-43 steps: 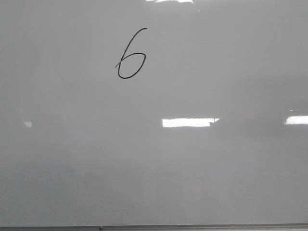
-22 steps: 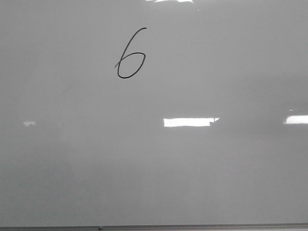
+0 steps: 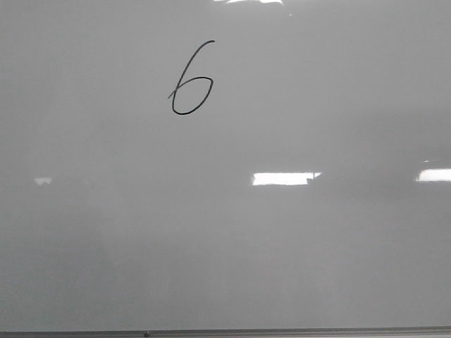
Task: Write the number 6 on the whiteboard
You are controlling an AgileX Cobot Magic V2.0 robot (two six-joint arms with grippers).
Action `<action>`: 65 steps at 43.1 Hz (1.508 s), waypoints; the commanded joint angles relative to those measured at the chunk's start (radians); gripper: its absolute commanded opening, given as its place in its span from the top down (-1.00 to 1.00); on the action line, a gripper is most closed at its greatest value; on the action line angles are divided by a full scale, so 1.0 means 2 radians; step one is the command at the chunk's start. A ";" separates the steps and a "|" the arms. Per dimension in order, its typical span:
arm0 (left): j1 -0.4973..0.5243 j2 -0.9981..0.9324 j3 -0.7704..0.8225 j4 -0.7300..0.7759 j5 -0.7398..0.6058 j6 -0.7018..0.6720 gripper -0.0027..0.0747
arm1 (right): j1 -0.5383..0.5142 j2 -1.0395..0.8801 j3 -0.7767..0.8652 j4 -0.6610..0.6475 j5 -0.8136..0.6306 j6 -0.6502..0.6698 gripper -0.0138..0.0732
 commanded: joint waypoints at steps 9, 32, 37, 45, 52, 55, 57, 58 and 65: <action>0.001 -0.007 0.003 -0.003 -0.037 -0.005 0.98 | -0.003 0.005 -0.012 -0.003 -0.041 0.000 0.82; 0.001 -0.007 0.003 -0.003 -0.037 -0.005 0.98 | -0.088 -0.044 0.166 0.094 -0.142 -0.091 0.82; 0.001 -0.007 0.003 -0.003 -0.037 -0.005 0.98 | -0.093 -0.042 0.174 0.097 -0.122 -0.091 0.82; 0.001 -0.007 0.003 -0.003 -0.037 -0.005 0.98 | -0.093 -0.042 0.174 0.097 -0.114 -0.091 0.82; 0.001 -0.007 0.003 -0.003 -0.037 -0.005 0.98 | -0.093 -0.042 0.174 0.097 -0.114 -0.091 0.82; 0.001 -0.007 0.003 -0.003 -0.037 -0.005 0.98 | -0.093 -0.042 0.174 0.097 -0.114 -0.091 0.82; 0.001 -0.007 0.003 -0.003 -0.037 -0.005 0.98 | -0.093 -0.042 0.174 0.097 -0.114 -0.091 0.82; 0.001 -0.007 0.003 -0.003 -0.037 -0.005 0.98 | -0.093 -0.042 0.174 0.097 -0.114 -0.091 0.82; 0.001 -0.007 0.003 -0.003 -0.037 -0.005 0.98 | -0.093 -0.042 0.174 0.097 -0.114 -0.091 0.82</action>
